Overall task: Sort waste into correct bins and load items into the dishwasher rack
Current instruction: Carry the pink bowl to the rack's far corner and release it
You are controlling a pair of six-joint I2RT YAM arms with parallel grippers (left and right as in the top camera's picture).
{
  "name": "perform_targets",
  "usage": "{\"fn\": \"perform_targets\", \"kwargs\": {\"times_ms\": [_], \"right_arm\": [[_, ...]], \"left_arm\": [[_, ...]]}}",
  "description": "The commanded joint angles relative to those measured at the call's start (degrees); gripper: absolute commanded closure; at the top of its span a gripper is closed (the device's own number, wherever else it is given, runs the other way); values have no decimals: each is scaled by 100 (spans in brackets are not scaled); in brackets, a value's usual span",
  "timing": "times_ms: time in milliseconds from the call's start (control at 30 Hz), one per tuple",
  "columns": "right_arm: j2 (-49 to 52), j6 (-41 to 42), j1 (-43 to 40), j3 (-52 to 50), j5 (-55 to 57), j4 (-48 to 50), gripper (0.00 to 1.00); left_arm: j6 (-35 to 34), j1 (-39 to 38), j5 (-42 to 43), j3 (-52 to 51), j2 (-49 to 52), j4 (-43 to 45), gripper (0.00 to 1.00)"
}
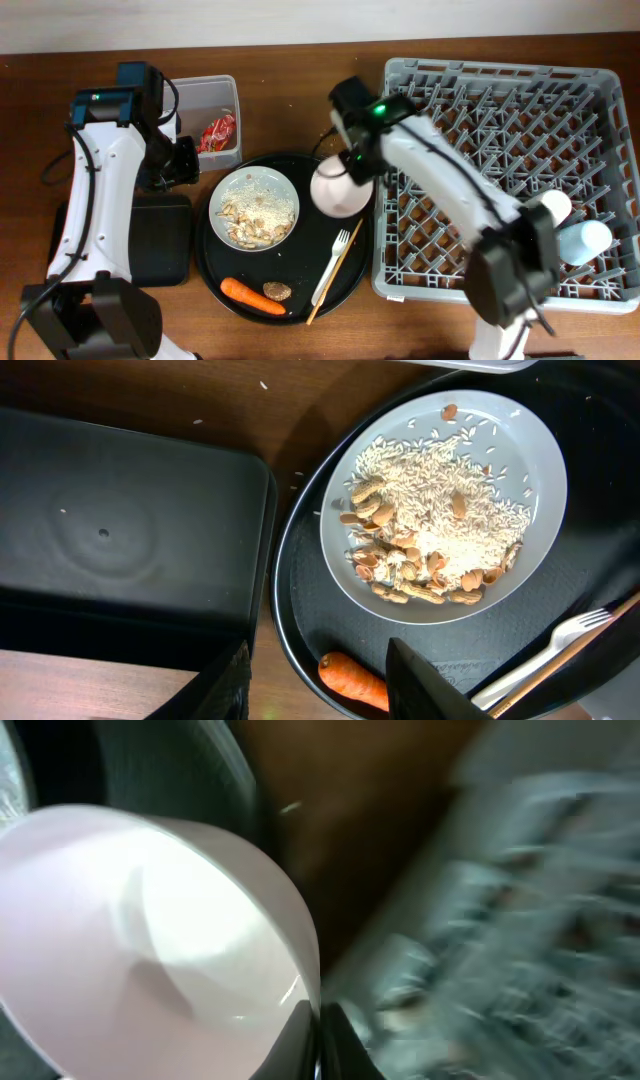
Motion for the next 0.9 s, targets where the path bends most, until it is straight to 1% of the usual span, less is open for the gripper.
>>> {"fn": "perform_targets", "kwargs": {"times_ms": [0, 167, 200, 300, 367, 400, 500, 633, 700, 800, 867], "right_arm": [[-1058, 76, -258, 393, 1038, -57, 96], [-1718, 133, -678, 393, 2710, -44, 96], [-1762, 310, -850, 393, 3279, -46, 96], [-1755, 839, -1189, 361, 4389, -61, 96], [-1744, 1488, -1445, 289, 5119, -63, 96], [-1725, 1788, -1580, 236, 5423, -63, 96], [-1582, 2251, -1891, 96, 6118, -37, 96], [-1126, 2264, -2378, 72, 6732, 175, 96], [-772, 2262, -2791, 72, 6743, 363, 96], [-507, 2262, -3093, 72, 6721, 511, 96], [-345, 2262, -3305, 72, 6485, 640, 96]], "left_arm": [[-68, -13, 63, 33, -96, -7, 57], [-70, -13, 63, 33, -96, 15, 57], [-70, -13, 63, 33, -96, 31, 57], [-70, -13, 63, 33, -96, 74, 57], [-70, -13, 63, 33, -96, 83, 57], [-70, -13, 63, 33, -96, 87, 57], [-70, -13, 66, 33, -96, 118, 57], [-70, -17, 66, 33, -96, 120, 57], [-70, -17, 66, 33, -96, 122, 57], [-70, -17, 66, 33, -96, 122, 57], [-70, -17, 68, 33, -96, 127, 57]]}}
